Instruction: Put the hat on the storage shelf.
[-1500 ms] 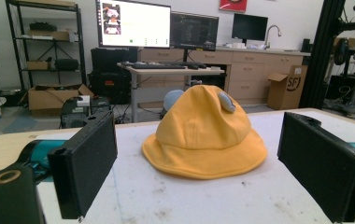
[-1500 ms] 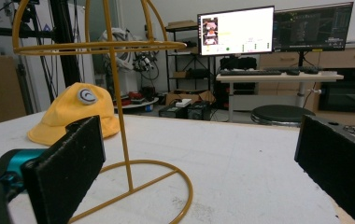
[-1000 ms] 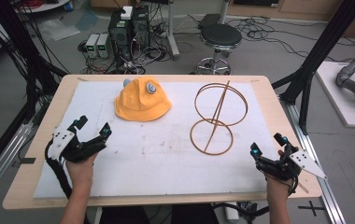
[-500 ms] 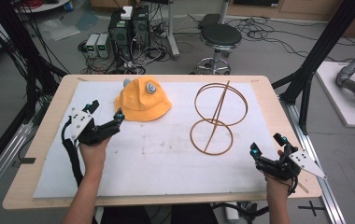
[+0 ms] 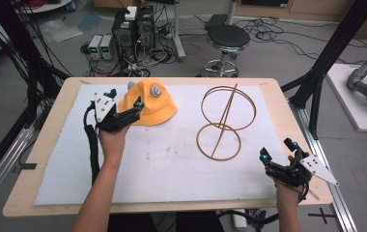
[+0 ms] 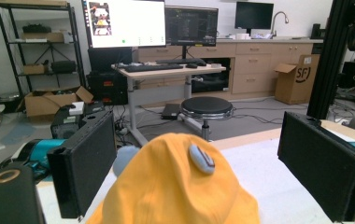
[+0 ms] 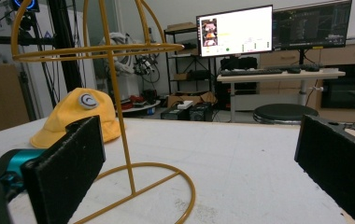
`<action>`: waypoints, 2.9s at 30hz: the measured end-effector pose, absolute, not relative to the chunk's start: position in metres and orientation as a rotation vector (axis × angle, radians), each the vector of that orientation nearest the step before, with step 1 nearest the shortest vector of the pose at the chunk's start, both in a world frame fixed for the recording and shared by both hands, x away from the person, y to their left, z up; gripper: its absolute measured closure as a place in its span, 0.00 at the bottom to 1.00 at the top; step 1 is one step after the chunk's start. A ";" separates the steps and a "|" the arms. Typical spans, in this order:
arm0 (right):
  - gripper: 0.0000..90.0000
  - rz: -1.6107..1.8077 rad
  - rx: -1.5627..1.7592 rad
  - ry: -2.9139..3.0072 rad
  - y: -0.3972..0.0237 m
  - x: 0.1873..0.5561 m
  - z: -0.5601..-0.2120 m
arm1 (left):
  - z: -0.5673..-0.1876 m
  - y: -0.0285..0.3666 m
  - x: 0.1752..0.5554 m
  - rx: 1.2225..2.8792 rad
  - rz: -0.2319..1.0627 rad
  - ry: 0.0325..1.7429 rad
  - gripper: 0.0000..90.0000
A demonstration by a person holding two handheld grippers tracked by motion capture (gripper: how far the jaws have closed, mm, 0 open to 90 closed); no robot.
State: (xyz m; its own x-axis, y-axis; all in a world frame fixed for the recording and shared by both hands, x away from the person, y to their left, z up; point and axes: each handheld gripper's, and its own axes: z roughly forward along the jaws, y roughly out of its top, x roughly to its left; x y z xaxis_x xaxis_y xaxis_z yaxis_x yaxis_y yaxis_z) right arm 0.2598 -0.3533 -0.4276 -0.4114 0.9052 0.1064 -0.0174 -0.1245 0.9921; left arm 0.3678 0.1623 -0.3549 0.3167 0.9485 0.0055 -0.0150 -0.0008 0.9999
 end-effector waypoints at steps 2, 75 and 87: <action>0.01 1.630 1.032 1.418 -0.354 0.260 -0.428 | -0.351 0.159 0.372 1.343 0.979 0.954 0.13; 0.01 1.612 1.015 1.463 -0.355 0.263 -0.431 | -0.441 0.138 0.477 1.472 0.753 1.258 0.95; 0.01 1.606 1.018 1.470 -0.354 0.264 -0.433 | -0.431 0.143 0.470 1.432 0.751 1.178 0.98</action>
